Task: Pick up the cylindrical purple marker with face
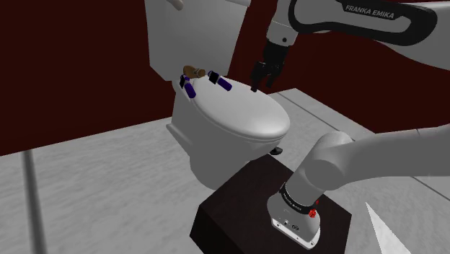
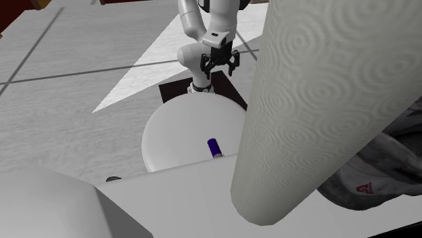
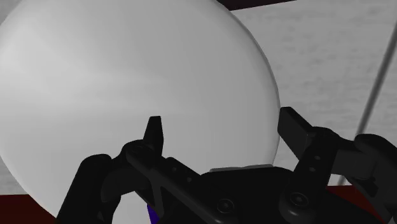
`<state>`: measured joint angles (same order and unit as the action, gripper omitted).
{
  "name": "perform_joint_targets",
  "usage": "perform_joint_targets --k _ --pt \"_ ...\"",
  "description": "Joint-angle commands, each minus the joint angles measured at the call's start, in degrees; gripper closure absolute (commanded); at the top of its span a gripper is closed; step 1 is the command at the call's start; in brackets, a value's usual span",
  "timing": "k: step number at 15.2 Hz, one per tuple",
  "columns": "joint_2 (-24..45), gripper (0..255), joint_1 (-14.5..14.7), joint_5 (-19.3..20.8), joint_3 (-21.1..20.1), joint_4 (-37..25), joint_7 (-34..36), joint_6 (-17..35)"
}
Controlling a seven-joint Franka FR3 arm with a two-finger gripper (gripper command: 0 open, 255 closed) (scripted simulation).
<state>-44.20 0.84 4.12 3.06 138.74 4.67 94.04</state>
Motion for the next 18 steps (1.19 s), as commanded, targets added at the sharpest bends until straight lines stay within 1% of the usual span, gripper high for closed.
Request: perform_joint_targets --k 1,5,10,14,18 --pt "0.00 0 0.00 0.00 0.00 0.00 0.00 0.00" --pt "7.82 0 -0.39 1.15 2.28 -2.67 -2.30 6.12" --pt "18.06 0 -0.61 1.58 4.91 -7.71 -5.27 12.55" --pt "26.45 0 -0.68 1.03 6.81 -13.05 -7.83 16.56" --pt "34.98 0 -0.82 -0.35 8.44 -19.52 -10.61 19.47"
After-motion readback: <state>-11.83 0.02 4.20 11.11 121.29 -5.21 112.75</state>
